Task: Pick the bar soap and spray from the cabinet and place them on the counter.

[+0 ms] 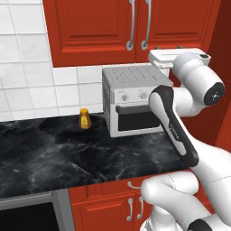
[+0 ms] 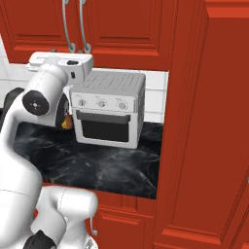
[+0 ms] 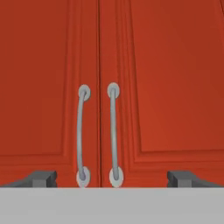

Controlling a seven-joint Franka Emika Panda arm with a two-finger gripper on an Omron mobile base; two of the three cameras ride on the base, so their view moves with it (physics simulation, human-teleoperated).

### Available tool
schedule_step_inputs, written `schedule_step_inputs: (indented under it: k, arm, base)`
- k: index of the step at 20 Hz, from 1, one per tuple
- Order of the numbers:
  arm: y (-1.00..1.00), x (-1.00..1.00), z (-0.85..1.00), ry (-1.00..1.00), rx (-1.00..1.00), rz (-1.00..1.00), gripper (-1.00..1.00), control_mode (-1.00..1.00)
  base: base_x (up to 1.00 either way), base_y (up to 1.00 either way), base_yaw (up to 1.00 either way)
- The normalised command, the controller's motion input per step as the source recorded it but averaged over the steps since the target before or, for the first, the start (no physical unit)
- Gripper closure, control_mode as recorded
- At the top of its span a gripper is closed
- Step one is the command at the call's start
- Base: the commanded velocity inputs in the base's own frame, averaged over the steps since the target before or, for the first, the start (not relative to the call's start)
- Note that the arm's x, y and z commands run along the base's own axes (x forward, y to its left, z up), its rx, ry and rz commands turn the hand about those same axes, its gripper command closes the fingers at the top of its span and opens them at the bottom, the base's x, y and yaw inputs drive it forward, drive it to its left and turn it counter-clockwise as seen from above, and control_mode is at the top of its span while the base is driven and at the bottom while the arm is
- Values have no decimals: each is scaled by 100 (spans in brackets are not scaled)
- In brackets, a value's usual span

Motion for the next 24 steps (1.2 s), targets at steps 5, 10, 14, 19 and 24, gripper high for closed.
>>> schedule_step_inputs:
  k: [5,10,14,19,24]
  arm:
    - [1,19,0,-11,0,0,-100,-100]
    - [2,20,0,-9,0,0,-100,-100]
    - [2,28,0,0,0,0,-100,-100]
    - [1,31,1,0,0,0,-100,-100]
    - [5,34,0,0,0,0,-100,-100]
  base:
    - [0,0,0]
    - [0,0,0]
    - [0,0,0]
    - [0,0,0]
    - [0,0,0]
